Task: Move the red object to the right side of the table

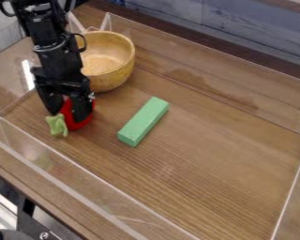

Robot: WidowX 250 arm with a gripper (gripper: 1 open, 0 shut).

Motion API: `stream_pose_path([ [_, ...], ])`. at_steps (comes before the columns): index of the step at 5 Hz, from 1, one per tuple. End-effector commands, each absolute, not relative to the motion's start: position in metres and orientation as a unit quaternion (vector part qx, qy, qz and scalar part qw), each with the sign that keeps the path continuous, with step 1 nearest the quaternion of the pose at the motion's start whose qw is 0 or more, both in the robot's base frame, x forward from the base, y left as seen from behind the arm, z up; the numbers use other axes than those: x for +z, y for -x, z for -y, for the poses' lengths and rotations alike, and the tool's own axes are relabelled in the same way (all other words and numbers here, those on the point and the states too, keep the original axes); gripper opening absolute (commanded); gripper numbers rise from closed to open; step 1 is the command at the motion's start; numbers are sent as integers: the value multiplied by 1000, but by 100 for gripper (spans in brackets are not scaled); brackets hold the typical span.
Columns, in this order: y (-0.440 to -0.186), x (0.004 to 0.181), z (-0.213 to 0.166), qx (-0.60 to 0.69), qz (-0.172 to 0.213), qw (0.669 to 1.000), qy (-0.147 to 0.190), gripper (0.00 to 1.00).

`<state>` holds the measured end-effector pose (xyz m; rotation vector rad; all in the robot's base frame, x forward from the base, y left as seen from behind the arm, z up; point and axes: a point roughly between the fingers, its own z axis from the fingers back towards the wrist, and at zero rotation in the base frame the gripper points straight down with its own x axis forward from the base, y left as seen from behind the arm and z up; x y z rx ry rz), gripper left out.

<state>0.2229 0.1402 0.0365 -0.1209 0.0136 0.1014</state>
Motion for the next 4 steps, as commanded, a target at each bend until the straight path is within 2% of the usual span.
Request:
stream_pose_path([
  [1,-228,49,-147,61,12,997,54,100],
  [3,-229,53,-147,70,14,996,62,100],
  [4,-230,49,-147,72,11,995,62,0],
])
